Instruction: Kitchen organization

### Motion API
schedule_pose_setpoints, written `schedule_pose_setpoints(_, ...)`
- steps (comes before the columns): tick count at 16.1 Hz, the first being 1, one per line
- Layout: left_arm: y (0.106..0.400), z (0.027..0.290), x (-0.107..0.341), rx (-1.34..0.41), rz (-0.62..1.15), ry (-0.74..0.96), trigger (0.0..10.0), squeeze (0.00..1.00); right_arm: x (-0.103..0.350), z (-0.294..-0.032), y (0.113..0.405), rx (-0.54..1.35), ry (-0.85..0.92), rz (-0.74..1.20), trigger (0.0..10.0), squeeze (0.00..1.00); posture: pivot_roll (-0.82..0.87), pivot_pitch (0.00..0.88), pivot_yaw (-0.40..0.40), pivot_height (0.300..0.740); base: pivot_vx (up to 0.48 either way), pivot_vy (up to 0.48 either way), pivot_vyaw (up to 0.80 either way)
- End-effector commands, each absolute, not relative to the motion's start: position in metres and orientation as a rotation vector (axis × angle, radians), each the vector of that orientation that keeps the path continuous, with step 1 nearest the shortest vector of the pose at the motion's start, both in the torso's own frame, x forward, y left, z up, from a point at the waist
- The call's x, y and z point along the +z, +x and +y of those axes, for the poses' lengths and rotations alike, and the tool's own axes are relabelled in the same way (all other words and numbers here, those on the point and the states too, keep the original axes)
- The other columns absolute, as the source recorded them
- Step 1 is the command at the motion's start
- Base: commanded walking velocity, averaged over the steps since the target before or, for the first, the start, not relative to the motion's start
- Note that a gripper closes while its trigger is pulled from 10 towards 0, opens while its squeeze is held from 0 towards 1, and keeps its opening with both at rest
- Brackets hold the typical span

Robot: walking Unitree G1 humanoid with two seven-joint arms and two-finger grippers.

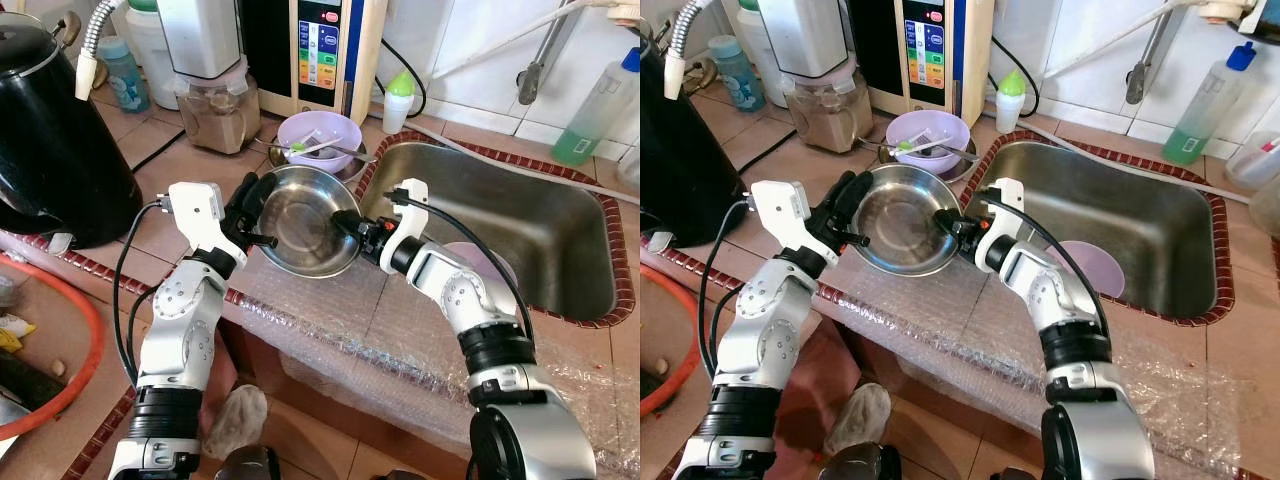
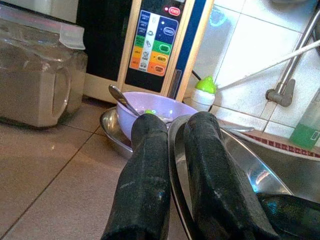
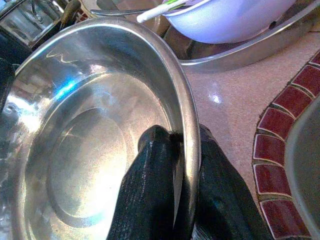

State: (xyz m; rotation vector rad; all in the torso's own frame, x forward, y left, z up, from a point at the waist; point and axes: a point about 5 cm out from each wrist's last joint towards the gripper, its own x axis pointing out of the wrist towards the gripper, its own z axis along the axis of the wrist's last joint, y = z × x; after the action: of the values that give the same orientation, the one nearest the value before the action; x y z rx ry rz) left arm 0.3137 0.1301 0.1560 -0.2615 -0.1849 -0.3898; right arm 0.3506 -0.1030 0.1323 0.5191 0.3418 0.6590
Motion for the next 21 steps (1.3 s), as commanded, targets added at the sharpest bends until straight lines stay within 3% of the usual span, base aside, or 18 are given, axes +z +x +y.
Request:
schedule_pose_setpoints(1,0.314,0.127,0.177,-0.454,-0.269,-0.232,0.0,0.00,0.129,-0.117,0.354,0.612,0.434,0.361,0.0,0.00,0.05,0.024,-0.009,0.740,0.000,0.000,0.00)
schedule_pose_setpoints(4,0.314,0.127,0.178,-0.457,-0.271,-0.224,0.0,0.00,0.130,-0.116,0.355,0.616,0.433,0.358,0.0,0.00,0.05,0.025,-0.011,0.740,0.000,0.000,0.00)
schedule_pose_setpoints(5,0.313,0.123,0.178,-0.493,-0.260,-0.192,10.0,1.00,0.134,-0.119,0.358,0.594,0.441,0.327,0.0,0.00,0.06,0.026,-0.013,0.740,0.000,0.000,0.00)
schedule_pose_setpoints(10,0.304,0.124,0.170,-0.594,-0.197,-0.063,10.0,1.00,0.139,-0.136,0.366,0.440,0.493,0.241,0.0,0.00,0.05,0.020,-0.003,0.740,0.000,0.000,0.00)
schedule_pose_setpoints(13,0.295,0.122,0.165,-0.662,-0.143,-0.036,10.0,1.00,0.130,-0.156,0.362,0.386,0.435,0.250,0.0,0.00,0.05,0.017,0.000,0.740,0.000,0.000,0.00)
schedule_pose_setpoints(18,0.275,0.135,0.142,-0.724,0.022,0.019,10.0,1.00,0.124,-0.213,0.363,0.142,0.236,0.258,0.0,0.00,0.05,0.039,0.014,0.740,0.000,0.000,0.00)
schedule_pose_setpoints(21,0.275,0.137,0.140,-0.752,0.051,0.054,10.0,1.00,0.123,-0.236,0.366,-0.031,0.206,0.251,0.0,0.00,0.05,0.047,0.019,0.740,0.000,0.000,0.00)
